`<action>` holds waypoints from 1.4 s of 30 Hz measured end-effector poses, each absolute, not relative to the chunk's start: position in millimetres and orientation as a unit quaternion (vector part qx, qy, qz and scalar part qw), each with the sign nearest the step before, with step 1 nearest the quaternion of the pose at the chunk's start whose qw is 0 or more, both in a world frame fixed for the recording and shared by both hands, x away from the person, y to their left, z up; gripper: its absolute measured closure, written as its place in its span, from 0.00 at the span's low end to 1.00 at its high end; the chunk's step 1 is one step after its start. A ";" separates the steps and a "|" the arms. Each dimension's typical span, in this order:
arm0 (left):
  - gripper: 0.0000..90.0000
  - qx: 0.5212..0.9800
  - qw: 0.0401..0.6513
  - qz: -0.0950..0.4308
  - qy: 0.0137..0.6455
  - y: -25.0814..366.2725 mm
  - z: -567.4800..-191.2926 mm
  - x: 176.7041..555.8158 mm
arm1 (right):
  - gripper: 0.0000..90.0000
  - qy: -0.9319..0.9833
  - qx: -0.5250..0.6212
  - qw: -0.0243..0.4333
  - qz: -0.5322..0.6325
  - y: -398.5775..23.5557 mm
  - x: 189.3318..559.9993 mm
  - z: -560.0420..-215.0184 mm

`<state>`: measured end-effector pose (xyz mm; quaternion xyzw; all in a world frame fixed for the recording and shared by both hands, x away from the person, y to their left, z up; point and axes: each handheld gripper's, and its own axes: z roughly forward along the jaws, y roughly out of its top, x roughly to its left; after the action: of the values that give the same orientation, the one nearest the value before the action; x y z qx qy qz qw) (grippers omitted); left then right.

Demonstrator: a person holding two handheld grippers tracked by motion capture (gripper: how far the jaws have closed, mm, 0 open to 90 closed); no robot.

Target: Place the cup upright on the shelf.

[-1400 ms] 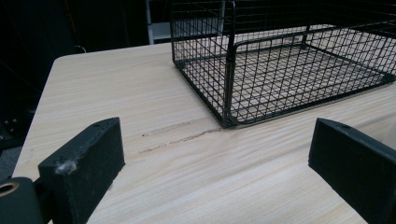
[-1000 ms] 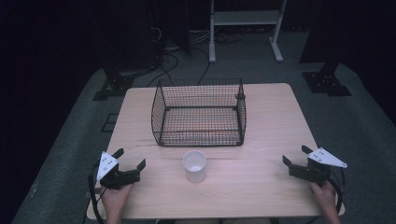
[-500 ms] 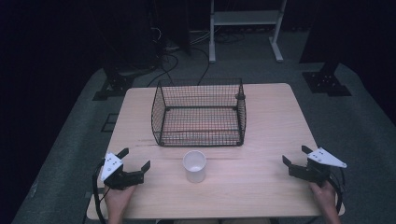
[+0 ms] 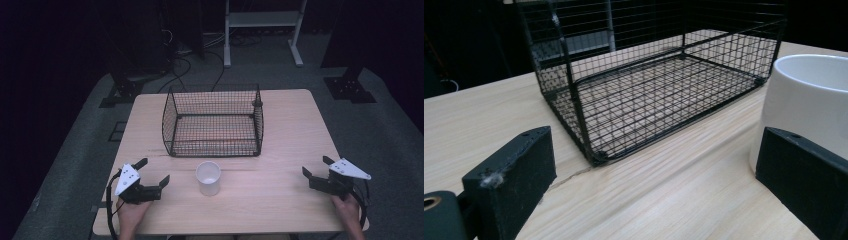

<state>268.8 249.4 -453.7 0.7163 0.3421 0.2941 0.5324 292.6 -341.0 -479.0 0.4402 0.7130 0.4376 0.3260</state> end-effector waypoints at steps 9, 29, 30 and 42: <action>0.02 0.731 0.537 0.281 0.312 235.2 -449.9 267.1 | 0.15 0.715 0.438 0.326 0.438 -340.7 292.6 -479.0; 0.02 0.748 0.544 0.262 0.276 219.5 -444.8 264.1 | 0.15 0.715 0.437 0.326 0.438 -340.7 292.6 -479.0; 0.02 0.749 0.544 0.260 0.275 218.9 -444.6 264.0 | 0.14 0.715 0.437 0.326 0.438 -340.6 292.6 -479.0; 0.02 0.758 0.549 0.246 0.251 203.8 -441.4 261.2 | 0.15 0.715 0.437 0.325 0.438 -340.7 292.6 -479.0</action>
<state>261.2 203.8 -441.4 0.7584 0.2507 0.2455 0.5492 292.6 -340.7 -479.0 0.4373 0.7149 0.4379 0.3254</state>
